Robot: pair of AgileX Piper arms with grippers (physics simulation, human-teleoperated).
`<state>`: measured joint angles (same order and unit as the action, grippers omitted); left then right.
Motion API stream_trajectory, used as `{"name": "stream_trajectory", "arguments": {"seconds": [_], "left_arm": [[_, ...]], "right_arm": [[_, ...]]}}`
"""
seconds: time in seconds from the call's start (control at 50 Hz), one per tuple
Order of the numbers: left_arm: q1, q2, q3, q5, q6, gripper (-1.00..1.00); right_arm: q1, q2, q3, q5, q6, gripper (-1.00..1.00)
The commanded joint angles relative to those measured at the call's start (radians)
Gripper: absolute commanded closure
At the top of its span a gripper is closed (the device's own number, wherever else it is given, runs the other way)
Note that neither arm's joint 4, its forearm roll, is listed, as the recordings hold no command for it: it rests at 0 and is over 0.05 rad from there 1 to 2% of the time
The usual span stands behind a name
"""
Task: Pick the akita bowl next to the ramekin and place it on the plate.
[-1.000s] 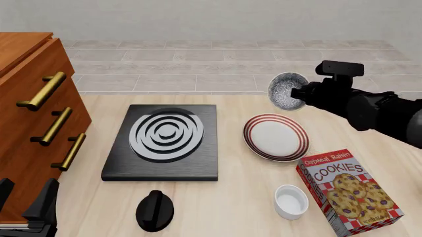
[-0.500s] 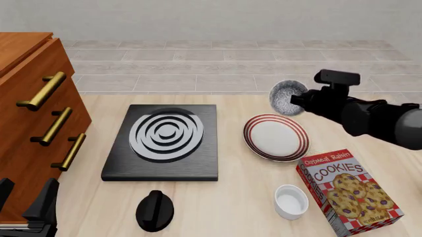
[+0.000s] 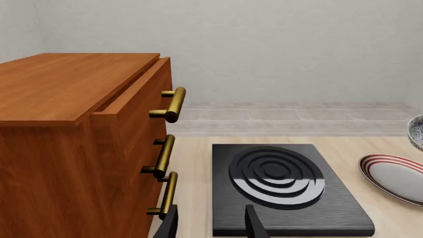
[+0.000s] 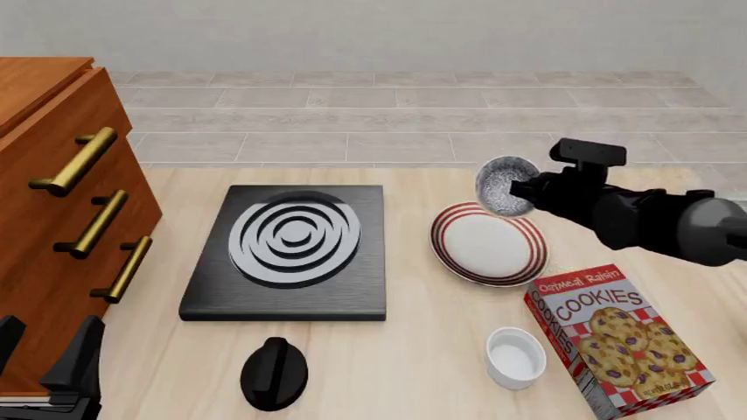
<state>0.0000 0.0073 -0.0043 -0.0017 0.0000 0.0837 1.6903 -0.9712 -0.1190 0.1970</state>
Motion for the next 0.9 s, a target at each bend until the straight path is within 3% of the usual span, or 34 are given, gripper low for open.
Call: {"name": "stream_trajectory", "arguments": {"seconds": [0.02, 0.9], "left_arm": [[0.0, 0.0, 0.0, 0.0, 0.0, -1.0], [0.0, 0.0, 0.0, 0.0, 0.0, -1.0]], "right_arm": [[-0.006, 0.034, -0.006, -0.022, 0.005, 1.0], [0.015, 0.149, -0.013, -0.075, 0.012, 1.0]]}}
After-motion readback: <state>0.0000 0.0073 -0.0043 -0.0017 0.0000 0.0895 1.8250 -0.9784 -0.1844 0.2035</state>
